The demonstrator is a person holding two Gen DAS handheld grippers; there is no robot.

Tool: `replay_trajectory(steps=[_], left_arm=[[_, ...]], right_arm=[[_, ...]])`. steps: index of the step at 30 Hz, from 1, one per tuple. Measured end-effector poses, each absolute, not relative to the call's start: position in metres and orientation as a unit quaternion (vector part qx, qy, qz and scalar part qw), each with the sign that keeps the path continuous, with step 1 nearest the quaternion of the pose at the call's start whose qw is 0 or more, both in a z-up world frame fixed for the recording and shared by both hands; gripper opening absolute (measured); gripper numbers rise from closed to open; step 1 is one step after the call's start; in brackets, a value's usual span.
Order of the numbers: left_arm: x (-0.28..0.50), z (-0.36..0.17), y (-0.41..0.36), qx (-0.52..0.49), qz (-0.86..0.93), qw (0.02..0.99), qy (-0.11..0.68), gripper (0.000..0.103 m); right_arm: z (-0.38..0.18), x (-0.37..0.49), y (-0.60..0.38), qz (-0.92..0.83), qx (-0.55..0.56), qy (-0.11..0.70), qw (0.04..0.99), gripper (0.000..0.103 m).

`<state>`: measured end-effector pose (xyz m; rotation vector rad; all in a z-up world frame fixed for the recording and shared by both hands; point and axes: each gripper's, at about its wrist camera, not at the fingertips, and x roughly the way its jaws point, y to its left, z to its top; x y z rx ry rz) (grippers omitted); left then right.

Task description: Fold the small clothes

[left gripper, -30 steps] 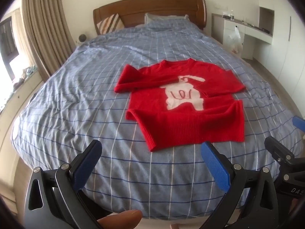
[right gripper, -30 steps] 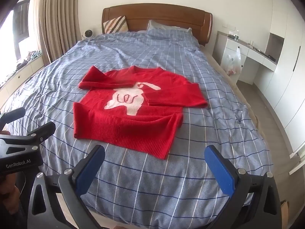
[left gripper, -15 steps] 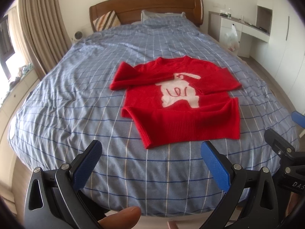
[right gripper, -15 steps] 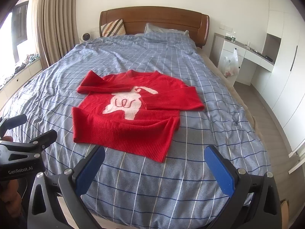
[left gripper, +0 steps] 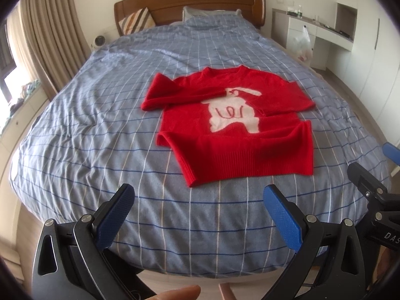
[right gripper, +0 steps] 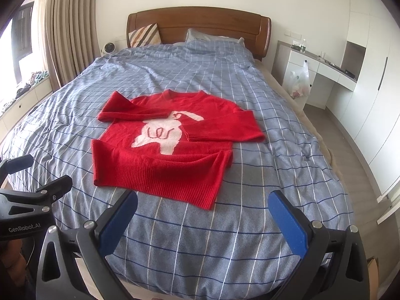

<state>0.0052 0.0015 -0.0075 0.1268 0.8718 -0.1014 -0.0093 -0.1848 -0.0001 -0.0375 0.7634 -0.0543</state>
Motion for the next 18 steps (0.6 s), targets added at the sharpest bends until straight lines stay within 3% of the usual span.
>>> replay_trajectory(steps=[18], left_arm=[[0.01, -0.006, 0.013, 0.055, -0.049, 0.908, 0.413, 0.103]], right_arm=[[0.0, -0.009, -0.188, -0.057, -0.023, 0.373, 0.926, 0.103]])
